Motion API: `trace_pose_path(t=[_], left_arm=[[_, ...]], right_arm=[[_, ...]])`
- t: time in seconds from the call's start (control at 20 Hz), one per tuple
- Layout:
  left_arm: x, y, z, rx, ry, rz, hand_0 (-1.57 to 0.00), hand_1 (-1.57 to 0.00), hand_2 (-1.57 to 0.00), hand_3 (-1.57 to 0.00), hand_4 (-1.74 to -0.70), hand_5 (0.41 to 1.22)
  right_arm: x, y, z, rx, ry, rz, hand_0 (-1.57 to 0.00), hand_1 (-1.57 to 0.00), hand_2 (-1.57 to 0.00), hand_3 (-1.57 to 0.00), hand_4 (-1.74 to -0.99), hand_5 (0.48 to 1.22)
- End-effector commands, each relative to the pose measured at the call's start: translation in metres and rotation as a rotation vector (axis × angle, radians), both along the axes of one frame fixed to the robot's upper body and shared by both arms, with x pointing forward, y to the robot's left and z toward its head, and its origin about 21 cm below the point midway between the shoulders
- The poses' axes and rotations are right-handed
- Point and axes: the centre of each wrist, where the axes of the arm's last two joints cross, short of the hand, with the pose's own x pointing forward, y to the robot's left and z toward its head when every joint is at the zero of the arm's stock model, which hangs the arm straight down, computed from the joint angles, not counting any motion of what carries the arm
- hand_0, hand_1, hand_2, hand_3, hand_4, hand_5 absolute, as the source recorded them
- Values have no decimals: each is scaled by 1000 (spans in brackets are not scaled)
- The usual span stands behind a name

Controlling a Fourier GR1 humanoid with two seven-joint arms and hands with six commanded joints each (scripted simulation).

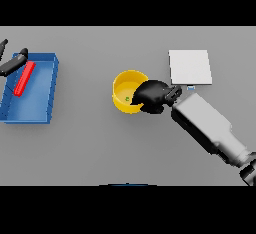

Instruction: Pick up the red beaker and tilt it to pour out 1 green nut into yellow bowl. Pick up the yellow bowl and place it on the metallic measuring scale.

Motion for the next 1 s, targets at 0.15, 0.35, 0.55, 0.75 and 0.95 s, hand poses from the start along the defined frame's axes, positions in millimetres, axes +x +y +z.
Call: trace_pose_path(t=[0.15, 0.35, 0.55, 0.75, 0.95], left_arm=[[-1, 0, -2, 9, 1, -5, 1, 1, 1, 1, -771, 707], [1, -3, 4, -13, -9, -17, 1, 1, 1, 1, -782, 702], [3, -6, 0, -28, -5, -3, 1, 1, 1, 1, -799, 704], [-2, -2, 2, -50, -2, 6, 1, 1, 1, 1, -820, 717], [-3, -4, 6, -52, 0, 12, 1, 1, 1, 1, -837, 737]], right_arm=[[3, -8, 26, -8, -13, -36, -1546, -1545, -1459, -1160, -1732, 1215], [-4, -15, 45, -19, -58, -73, -1561, -1560, -1433, -1215, -1737, 1219], [-9, -26, 56, -15, -84, -97, -1567, -1567, -1507, -1179, -1739, 1219], [1, -45, 69, -20, -139, -187, -1545, -1569, -1487, -1183, -1740, 1220], [18, -68, 76, 11, -209, -271, -1560, -1570, -1533, -1156, -1741, 1221]])
